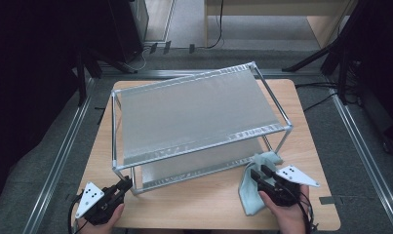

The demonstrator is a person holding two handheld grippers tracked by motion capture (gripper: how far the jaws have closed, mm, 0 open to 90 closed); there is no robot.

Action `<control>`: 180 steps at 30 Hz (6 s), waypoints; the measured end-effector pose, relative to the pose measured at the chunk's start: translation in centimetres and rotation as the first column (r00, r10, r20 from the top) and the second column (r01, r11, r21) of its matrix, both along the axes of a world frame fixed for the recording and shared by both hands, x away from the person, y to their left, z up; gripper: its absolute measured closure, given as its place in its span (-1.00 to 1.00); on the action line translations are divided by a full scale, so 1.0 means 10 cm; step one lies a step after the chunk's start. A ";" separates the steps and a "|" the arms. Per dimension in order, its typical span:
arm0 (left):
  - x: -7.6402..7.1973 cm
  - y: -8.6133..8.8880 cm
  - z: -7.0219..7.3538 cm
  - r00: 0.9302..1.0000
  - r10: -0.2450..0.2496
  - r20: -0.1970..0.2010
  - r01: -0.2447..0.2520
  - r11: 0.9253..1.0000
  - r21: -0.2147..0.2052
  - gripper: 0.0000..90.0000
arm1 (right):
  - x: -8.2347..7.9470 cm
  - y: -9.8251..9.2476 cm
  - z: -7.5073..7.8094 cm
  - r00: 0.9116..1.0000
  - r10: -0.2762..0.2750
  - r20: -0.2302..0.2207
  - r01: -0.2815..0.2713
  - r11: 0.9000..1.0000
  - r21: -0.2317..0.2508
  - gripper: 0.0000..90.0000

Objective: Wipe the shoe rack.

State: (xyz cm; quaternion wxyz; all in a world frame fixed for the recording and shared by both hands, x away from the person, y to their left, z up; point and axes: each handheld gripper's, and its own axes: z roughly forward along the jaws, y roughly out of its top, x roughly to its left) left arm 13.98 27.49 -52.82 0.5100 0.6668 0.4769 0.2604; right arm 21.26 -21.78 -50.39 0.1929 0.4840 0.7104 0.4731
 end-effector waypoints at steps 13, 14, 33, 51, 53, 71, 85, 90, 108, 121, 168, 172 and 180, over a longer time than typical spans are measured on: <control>0.00 -0.01 0.00 1.000 0.005 -0.002 -0.005 1.000 0.008 0.77 | 0.30 0.04 -0.12 0.999 0.029 0.038 -0.022 0.984 -0.174 -0.74; 0.00 -0.01 0.00 1.000 0.004 -0.003 -0.004 1.000 0.007 0.77 | 0.35 0.04 -0.16 1.000 0.018 0.016 -0.015 0.983 -0.182 -0.78; 0.01 -0.01 0.00 1.000 0.007 -0.007 -0.007 1.000 0.004 0.77 | 0.34 0.00 -0.42 0.988 -0.039 -0.151 0.001 0.970 -0.243 0.81; 0.02 0.09 -0.02 0.999 0.040 -0.013 -0.040 0.999 -0.015 0.76 | 0.41 -0.56 0.49 0.952 -0.259 0.162 0.266 0.964 -0.022 0.86; 0.02 0.10 -0.02 0.999 0.037 -0.012 -0.037 0.999 -0.016 0.76 | 0.43 -0.50 0.47 0.951 -0.242 0.193 0.259 0.964 -0.064 0.86; 0.03 0.10 -0.02 0.999 0.033 -0.015 -0.033 0.999 -0.010 0.76 | 0.32 -0.40 0.27 0.965 -0.242 0.103 0.246 0.969 -0.027 0.84; 0.03 0.06 -0.02 1.000 0.023 -0.014 -0.023 1.000 -0.005 0.76 | 0.33 -0.08 0.20 0.978 -0.164 0.133 0.172 0.984 -0.049 0.78; 0.03 0.07 -0.02 1.000 0.021 -0.014 -0.021 1.000 -0.006 0.76 | 0.53 -0.07 -0.18 0.973 -0.231 -0.005 0.229 0.965 -0.126 0.79; 0.04 0.06 -0.03 1.000 0.020 -0.011 -0.020 1.000 -0.007 0.76 | 0.82 0.30 -0.46 0.993 -0.102 -0.054 0.088 0.971 -0.224 0.80; -0.02 -0.12 0.00 0.991 -0.134 -0.024 0.134 0.991 -0.023 0.74 | 0.64 0.00 -0.36 0.982 -0.156 -0.108 0.129 0.966 -0.225 0.81; -0.02 -0.19 0.01 0.989 -0.149 -0.015 0.149 0.989 -0.011 0.76 | 0.28 -0.25 1.39 0.910 -0.289 0.297 0.313 0.949 -0.036 0.87; -0.02 -0.19 0.01 0.989 -0.145 -0.016 0.145 0.989 -0.014 0.76 | 0.52 -0.13 1.12 0.952 -0.250 0.176 0.259 0.966 -0.029 0.87; -0.05 -0.34 0.01 0.987 -0.157 -0.016 0.157 0.987 -0.022 0.75 | 0.52 0.33 0.96 0.971 -0.150 0.187 0.143 0.989 0.048 0.87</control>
